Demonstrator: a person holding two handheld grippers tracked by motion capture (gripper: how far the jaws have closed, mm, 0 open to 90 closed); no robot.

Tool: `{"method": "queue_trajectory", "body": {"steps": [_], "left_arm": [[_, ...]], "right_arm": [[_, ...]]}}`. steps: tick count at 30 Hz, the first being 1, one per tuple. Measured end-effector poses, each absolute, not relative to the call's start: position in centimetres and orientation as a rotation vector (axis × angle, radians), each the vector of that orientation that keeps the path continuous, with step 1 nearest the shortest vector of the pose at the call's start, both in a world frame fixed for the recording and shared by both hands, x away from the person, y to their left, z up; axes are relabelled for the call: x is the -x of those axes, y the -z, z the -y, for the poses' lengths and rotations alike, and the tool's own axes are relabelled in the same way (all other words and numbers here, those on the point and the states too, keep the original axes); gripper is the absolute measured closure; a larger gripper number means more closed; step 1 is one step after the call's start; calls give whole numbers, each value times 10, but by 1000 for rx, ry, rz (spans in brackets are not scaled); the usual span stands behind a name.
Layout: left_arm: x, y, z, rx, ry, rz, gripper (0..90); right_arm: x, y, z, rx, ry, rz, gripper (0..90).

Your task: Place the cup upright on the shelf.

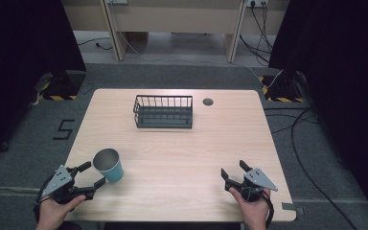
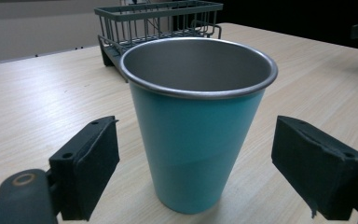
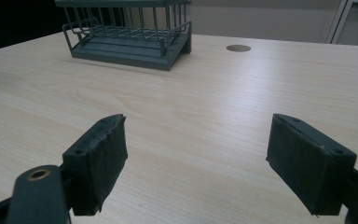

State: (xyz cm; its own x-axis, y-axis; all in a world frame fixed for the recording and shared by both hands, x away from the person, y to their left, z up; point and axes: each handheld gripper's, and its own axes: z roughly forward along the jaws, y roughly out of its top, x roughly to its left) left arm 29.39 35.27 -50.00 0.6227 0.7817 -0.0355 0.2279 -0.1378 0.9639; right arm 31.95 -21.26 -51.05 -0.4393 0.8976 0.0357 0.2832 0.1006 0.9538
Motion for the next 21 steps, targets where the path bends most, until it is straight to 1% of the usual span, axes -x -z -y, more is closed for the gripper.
{"method": "queue_trajectory", "body": {"steps": [5, 11, 21], "left_arm": [[-295, 500, -350, -1699, -603, -833, 142], [-299, 501, -350, -1675, -602, -848, 142], [-310, 500, -339, -1704, -606, -827, 141]], "right_arm": [[-318, 509, 212, -1160, -1356, -1795, 206], [-319, 510, 212, -1168, -1362, -1792, 206], [-321, 509, 210, -1168, -1372, -1789, 205]]}}
